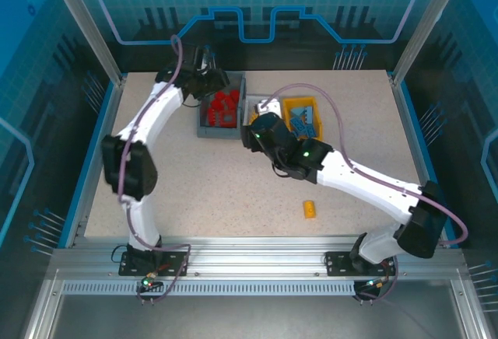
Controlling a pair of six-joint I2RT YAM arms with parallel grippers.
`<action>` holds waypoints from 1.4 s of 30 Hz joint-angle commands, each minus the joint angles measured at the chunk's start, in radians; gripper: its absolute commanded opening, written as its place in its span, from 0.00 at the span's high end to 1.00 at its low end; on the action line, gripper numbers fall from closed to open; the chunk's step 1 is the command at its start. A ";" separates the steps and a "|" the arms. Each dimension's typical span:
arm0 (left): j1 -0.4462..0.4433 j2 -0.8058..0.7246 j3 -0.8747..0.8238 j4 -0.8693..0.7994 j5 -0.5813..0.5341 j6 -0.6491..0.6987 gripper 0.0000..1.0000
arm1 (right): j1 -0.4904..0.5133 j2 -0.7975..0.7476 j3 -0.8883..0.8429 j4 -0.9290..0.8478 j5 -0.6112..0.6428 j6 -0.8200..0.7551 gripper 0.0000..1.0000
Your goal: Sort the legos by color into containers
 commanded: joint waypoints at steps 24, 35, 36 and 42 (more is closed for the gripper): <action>-0.947 -0.875 -1.093 0.334 -0.161 -0.244 0.21 | -0.231 -0.025 -0.552 -0.358 -0.480 0.176 0.41; -0.951 -0.874 -1.110 0.347 -0.178 -0.249 0.22 | -0.243 0.049 -0.577 -0.285 -0.462 0.180 0.60; -0.951 -0.874 -1.109 0.346 -0.182 -0.251 0.22 | -0.243 0.050 -0.575 -0.282 -0.459 0.178 0.62; -0.938 -0.902 -1.036 0.227 -0.298 -0.250 0.22 | -0.203 -0.015 -0.490 -0.337 -0.380 0.157 0.72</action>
